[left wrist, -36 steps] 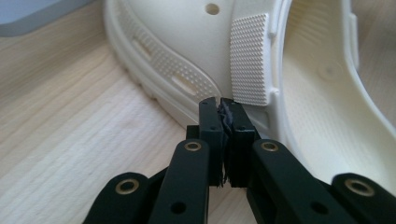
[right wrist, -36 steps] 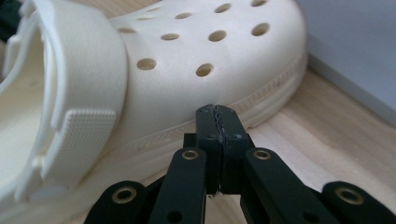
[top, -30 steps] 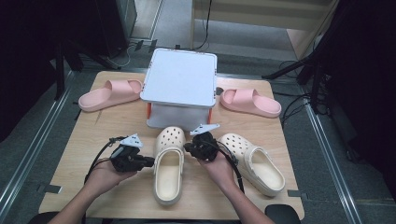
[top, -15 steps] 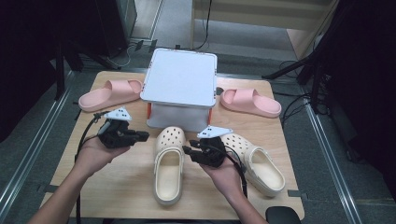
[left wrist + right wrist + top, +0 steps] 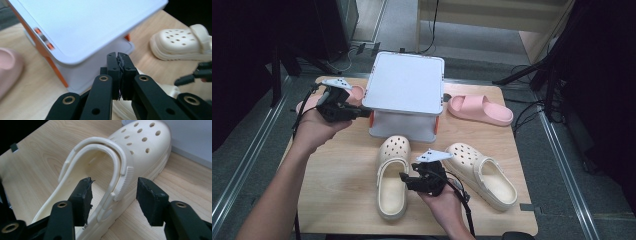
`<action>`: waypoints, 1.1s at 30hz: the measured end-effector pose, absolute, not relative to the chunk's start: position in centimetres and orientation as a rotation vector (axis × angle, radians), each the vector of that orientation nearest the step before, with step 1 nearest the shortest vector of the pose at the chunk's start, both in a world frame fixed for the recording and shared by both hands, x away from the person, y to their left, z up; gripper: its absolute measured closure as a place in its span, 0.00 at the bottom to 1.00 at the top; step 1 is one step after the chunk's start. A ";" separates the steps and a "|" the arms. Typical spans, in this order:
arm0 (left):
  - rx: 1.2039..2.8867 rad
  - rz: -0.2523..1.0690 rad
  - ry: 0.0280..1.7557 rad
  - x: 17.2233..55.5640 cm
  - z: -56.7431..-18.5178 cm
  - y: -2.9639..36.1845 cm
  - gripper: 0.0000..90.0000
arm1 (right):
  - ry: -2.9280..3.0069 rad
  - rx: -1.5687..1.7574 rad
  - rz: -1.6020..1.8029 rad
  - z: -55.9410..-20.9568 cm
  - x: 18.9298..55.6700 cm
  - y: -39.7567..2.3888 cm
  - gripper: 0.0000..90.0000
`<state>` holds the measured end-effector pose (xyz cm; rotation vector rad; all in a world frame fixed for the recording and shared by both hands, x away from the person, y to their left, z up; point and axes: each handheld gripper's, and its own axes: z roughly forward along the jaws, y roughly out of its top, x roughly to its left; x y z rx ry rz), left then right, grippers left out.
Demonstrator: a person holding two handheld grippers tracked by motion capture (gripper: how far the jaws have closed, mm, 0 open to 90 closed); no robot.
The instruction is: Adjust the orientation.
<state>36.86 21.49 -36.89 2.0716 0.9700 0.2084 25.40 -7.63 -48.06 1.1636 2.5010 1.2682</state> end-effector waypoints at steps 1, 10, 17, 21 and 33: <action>2.073 0.213 0.968 37.2 -36.8 21.5 0.98 | 2.500 1.179 1.256 -48.3 25.4 -7.4 0.50; 2.078 0.224 0.963 40.6 -36.9 21.5 0.98 | 2.512 1.231 1.157 -49.9 26.0 -6.3 0.48; 2.107 0.242 0.970 41.3 -37.7 21.7 0.99 | 2.509 1.256 1.147 -50.7 26.7 -5.6 0.52; 2.129 0.253 0.962 40.9 -37.6 21.6 0.99 | 2.512 1.293 1.162 -50.9 27.3 -5.6 0.57; 2.084 0.224 0.972 40.4 -38.0 22.1 0.99 | 2.504 1.312 1.138 -50.3 28.7 -6.5 0.87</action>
